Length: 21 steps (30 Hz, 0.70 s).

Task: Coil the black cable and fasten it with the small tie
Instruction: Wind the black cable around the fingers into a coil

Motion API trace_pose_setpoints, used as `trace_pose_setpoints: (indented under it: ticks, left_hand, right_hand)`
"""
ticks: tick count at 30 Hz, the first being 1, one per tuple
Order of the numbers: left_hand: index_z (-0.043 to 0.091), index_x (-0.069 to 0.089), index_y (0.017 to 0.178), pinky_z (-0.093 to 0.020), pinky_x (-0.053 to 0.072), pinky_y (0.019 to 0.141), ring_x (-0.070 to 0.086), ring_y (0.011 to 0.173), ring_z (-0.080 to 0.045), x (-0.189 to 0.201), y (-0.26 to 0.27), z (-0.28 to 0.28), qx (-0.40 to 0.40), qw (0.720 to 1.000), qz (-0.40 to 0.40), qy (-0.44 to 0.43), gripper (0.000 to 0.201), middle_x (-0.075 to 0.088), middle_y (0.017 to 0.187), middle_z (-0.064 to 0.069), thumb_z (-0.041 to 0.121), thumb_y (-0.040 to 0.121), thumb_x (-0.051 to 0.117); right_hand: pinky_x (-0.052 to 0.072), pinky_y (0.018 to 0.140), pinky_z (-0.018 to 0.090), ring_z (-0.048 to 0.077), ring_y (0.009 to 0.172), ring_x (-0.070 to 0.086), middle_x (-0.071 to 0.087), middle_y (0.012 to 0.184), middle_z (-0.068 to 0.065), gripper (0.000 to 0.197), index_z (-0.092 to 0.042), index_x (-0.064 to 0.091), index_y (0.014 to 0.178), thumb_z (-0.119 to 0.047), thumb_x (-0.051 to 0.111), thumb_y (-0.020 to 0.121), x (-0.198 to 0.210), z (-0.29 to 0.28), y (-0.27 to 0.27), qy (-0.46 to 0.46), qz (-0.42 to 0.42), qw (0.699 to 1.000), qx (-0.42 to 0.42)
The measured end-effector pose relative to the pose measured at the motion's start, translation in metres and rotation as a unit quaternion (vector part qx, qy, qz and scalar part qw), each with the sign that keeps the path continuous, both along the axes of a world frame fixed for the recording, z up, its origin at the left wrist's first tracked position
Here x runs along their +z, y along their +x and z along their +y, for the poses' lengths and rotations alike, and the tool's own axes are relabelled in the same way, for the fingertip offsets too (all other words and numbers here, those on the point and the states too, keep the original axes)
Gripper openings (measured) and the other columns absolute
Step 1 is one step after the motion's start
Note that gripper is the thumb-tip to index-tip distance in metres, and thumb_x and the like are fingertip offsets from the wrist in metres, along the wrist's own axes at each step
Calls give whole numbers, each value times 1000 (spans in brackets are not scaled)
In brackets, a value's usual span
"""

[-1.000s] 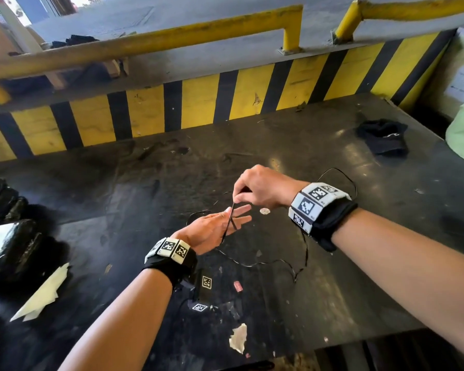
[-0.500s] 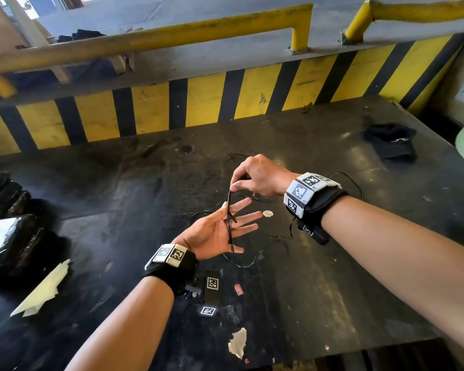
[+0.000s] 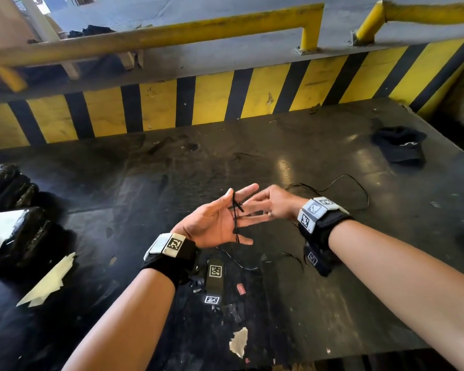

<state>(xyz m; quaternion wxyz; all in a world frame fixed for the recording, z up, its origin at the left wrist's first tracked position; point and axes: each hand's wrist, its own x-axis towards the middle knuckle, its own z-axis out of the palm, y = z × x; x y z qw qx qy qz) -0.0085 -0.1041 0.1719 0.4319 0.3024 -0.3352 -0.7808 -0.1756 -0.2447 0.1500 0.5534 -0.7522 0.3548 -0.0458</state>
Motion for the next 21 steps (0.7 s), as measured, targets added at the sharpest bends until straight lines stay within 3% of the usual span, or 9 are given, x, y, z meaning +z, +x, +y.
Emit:
trace_pose_setpoints:
  ticks: [1,3,6,9,12,16,18,21]
  left_hand:
    - [35,47,149,-66,24,110,29,151,-38,4,0,-2,2,1000,12,-7,49,36,162,-14,47,105,28]
    - [36,49,147,-70,20,112,28,151,-39,11,1,-7,12,999,28,-14,48,34,163,-14,47,104,30]
    - [39,46,148,-71,24,111,28,152,-36,17,4,-17,33,999,16,-31,47,32,165,-11,48,105,28]
    - [43,40,151,-69,31,105,32,151,-32,17,9,-26,75,996,-26,-38,48,38,163,-4,50,107,22]
    - [45,40,151,-70,26,106,35,149,-29,9,16,-32,110,992,-63,-27,48,43,159,2,52,107,24]
    - [48,45,147,-65,26,106,36,147,-24,-4,27,-33,130,985,-115,-13,45,47,156,9,53,106,27]
    - [48,48,146,-64,25,106,35,148,-25,-9,34,-31,128,983,-131,-7,45,48,156,10,53,106,28]
    - [45,49,146,-65,28,111,35,148,-27,-15,42,-25,128,983,-128,11,45,49,155,9,52,104,33]
  right_hand:
    - [45,55,24,10,59,53,70,67,-9,26,-23,76,103,-1,66,96,-9,8,-2,45,-12,999,-13]
    - [43,55,24,7,54,48,68,67,-8,8,-26,77,95,-21,71,96,-26,27,-6,68,-11,997,-28]
    - [40,53,23,6,53,48,65,70,-4,19,-21,81,106,-34,71,95,-48,53,-10,73,-11,997,-5]
    - [40,51,17,6,51,48,68,71,5,24,-15,81,108,-32,69,96,-55,73,-8,13,-9,1000,21]
    - [43,63,14,6,60,59,75,78,9,34,-12,81,102,-43,67,95,-43,83,-1,-100,38,991,74]
    - [54,91,28,15,94,72,80,98,-1,22,-24,81,107,-35,65,98,-13,82,4,-181,94,969,137]
    - [56,94,34,17,100,72,79,107,-5,18,-28,81,106,-34,67,96,-1,74,3,-223,104,961,128]
    - [56,95,41,21,101,71,78,108,-5,17,-33,80,102,-37,66,93,20,62,1,-272,111,952,89]
